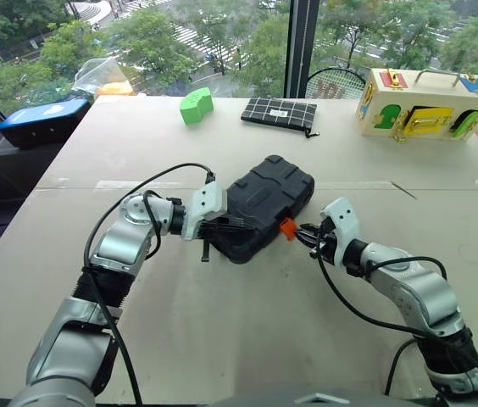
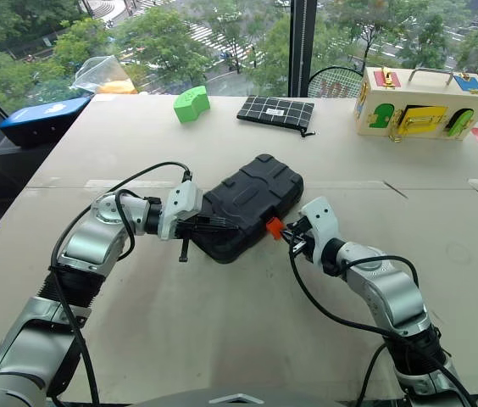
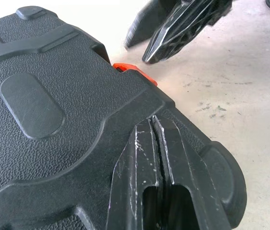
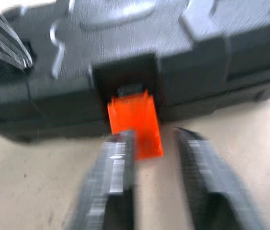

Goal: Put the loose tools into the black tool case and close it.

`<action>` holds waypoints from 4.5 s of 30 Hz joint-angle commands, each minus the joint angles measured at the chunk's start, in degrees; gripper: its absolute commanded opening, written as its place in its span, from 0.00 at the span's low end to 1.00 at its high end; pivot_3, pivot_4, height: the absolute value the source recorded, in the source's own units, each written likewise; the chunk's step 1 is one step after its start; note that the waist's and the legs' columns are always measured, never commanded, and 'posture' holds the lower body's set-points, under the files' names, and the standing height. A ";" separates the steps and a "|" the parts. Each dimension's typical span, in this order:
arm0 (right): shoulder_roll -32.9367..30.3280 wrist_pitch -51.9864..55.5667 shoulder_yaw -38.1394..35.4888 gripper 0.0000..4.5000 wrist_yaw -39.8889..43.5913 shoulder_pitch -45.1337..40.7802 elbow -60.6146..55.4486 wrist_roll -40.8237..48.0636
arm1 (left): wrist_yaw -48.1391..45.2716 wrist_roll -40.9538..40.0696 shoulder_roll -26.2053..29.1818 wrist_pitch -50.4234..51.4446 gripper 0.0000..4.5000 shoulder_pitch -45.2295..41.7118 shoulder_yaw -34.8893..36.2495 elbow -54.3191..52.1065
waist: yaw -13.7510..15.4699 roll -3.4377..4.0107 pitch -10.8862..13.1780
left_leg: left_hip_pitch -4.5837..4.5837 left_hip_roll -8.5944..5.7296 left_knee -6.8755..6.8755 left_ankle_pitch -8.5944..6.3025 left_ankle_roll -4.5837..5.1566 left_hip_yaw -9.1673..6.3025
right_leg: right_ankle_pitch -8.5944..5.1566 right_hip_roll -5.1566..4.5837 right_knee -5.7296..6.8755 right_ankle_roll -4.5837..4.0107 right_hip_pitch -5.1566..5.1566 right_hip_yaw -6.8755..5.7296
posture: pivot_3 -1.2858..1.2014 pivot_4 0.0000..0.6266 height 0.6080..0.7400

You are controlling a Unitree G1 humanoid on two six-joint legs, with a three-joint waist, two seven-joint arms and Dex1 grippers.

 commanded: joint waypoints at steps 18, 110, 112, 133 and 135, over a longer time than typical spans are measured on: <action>3.32 1.25 2.94 0.01 1.02 -1.25 2.57 -2.33 | 1.09 5.96 0.37 2.79 0.00 3.97 -5.22 5.42 | -0.01 -0.02 -0.02 | 0.00 0.00 0.01 0.00 0.00 0.04 | 0.00 0.04 0.00 0.00 0.00 -0.01 | 0.52 0.24 1.00; 12.22 0.67 -2.46 0.01 -6.09 -1.63 -1.63 0.57 | 0.97 6.34 -0.35 2.29 0.00 5.13 -5.87 5.95 | -0.23 0.38 -0.02 | -0.06 0.03 0.00 0.00 0.00 -0.31 | 0.01 -0.11 -0.10 0.00 0.00 -0.02 | 0.52 0.24 1.00; 12.45 0.67 -2.32 0.01 -6.01 -2.18 -1.48 0.59 | 1.04 6.32 -0.39 2.32 0.00 5.32 -5.82 5.82 | -0.31 0.39 -0.01 | -0.05 0.03 0.00 0.00 0.00 -0.31 | 0.01 -0.12 -0.10 0.00 0.00 -0.01 | 0.52 0.24 1.00; -7.65 -15.21 -13.79 0.50 11.45 4.21 -11.39 2.68 | 9.58 -18.14 -2.07 17.73 0.40 19.04 15.20 -19.67 | 0.37 -0.18 0.84 | -0.66 -0.10 -0.04 -0.01 -0.01 -0.23 | -0.03 -0.40 -0.62 0.18 -0.05 -0.28 | 0.52 0.24 1.00; -11.94 -15.43 -17.81 0.69 14.93 7.74 -13.19 5.16 | 11.35 -20.45 -0.29 20.04 0.59 23.34 18.22 -23.84 | 0.23 -0.32 0.93 | -0.65 -0.10 -0.06 -0.05 -0.05 -0.27 | 0.05 -0.40 -0.63 0.43 -0.05 -0.32 | 0.52 0.24 1.00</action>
